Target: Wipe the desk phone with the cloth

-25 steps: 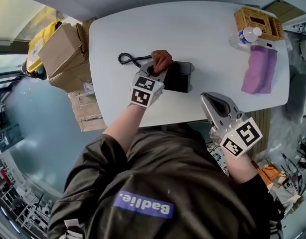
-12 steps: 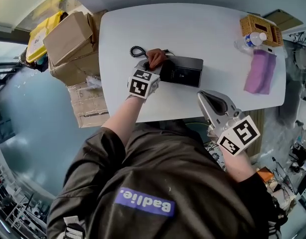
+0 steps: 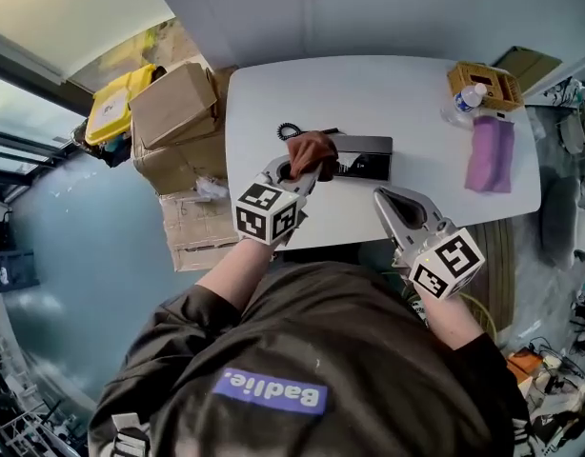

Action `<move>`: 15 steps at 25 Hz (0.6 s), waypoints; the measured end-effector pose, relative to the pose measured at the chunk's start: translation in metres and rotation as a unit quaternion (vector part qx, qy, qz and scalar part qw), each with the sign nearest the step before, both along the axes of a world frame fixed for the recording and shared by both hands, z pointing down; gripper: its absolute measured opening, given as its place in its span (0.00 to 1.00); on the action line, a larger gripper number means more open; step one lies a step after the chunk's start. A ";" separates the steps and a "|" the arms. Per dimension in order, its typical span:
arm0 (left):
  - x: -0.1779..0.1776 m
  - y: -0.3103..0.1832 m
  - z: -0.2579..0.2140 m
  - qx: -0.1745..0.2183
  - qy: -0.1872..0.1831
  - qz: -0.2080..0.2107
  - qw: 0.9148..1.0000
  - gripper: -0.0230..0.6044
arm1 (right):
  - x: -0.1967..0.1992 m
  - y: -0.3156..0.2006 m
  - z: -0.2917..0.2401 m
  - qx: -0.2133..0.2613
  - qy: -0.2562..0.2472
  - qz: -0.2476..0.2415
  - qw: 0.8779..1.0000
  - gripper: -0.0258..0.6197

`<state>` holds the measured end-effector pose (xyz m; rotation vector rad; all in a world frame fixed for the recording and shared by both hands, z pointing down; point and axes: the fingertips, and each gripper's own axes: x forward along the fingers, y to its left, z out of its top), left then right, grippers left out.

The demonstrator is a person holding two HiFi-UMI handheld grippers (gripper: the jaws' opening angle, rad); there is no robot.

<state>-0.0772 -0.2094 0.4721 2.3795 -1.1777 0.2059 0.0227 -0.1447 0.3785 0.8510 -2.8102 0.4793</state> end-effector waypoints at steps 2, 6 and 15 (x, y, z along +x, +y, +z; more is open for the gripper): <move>-0.003 0.012 -0.022 0.017 0.013 0.001 1.000 0.11 | -0.008 0.010 -0.004 0.008 -0.003 -0.005 1.000 0.08; -0.006 0.039 -0.063 0.049 0.035 0.012 0.998 0.11 | -0.024 0.027 -0.013 0.022 -0.006 -0.014 1.000 0.08; -0.007 0.097 -0.133 0.108 0.066 0.037 0.991 0.11 | -0.050 0.050 -0.032 0.051 -0.007 -0.025 0.998 0.08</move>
